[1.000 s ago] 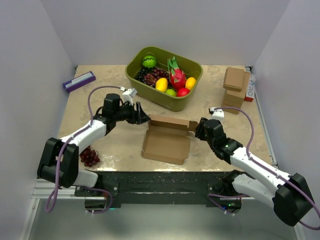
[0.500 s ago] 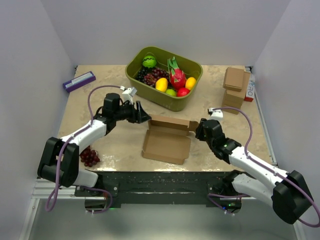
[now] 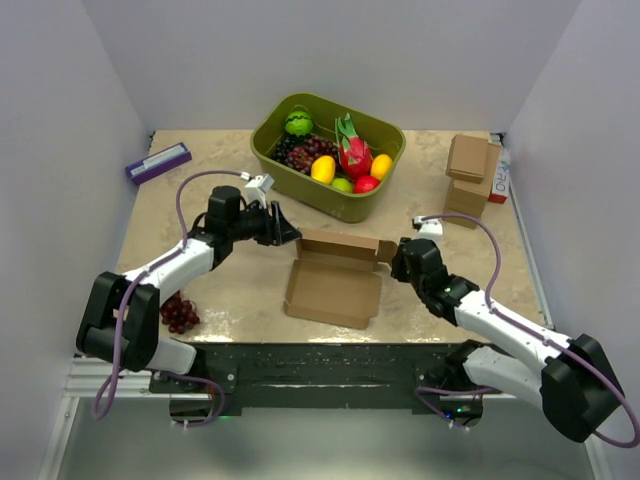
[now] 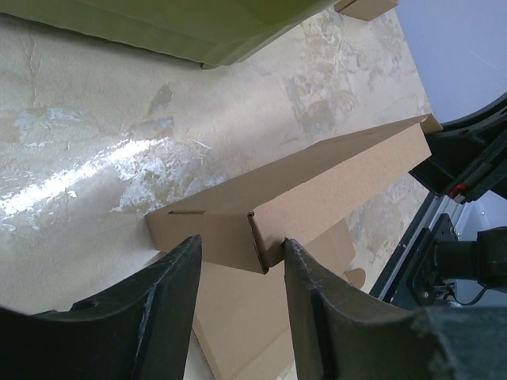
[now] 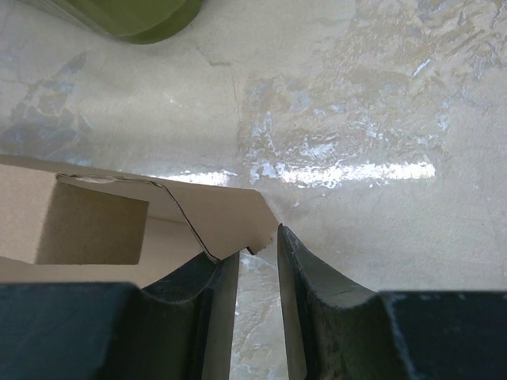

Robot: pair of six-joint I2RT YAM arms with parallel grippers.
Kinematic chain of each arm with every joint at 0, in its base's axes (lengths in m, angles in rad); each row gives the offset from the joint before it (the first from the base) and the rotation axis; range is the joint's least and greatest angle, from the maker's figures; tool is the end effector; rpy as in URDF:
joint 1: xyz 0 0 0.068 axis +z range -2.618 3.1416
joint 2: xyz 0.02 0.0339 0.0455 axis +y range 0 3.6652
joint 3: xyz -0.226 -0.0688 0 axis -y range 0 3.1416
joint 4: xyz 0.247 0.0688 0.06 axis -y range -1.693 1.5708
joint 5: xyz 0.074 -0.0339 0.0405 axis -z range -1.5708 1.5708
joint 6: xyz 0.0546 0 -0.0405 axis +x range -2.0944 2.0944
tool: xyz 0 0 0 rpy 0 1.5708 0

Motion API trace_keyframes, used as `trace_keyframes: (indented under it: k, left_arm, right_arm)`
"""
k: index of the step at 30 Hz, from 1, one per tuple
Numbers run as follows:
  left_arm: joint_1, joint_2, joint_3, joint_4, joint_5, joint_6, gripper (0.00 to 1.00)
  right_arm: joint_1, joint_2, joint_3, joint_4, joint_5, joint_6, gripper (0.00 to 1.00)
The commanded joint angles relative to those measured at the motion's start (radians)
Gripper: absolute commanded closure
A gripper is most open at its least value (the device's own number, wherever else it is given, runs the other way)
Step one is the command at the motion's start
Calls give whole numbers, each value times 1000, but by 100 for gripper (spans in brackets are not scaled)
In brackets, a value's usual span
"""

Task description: Fold the paper box

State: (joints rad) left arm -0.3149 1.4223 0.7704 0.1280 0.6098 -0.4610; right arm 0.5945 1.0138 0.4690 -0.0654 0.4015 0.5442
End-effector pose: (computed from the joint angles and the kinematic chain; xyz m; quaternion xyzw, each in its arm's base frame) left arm 0.2966 -0.1295 0.1754 0.0894 0.8349 -0.4211 0.3430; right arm 0.2147 0.1194 0.1574 0.0702 0.8711 0.0951 0.4767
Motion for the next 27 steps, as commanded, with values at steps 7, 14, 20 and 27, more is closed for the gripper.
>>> trace_keyframes:
  k: [7, 14, 20, 27]
  left_arm:
    - [-12, 24, 6, 38, 4, 2, 53]
    - [-36, 24, 10, 19, -18, 19, 55]
    - [-50, 27, 13, 12, -27, 25, 56]
    - [-55, 24, 15, 9, -33, 28, 57]
  right_arm:
    - [-1, 35, 36, 61, -35, -55, 85]
    - [21, 71, 77, 41, -55, -27, 96]
    - [56, 89, 109, 24, -66, -13, 97]
    - [90, 98, 135, 26, -78, 6, 100]
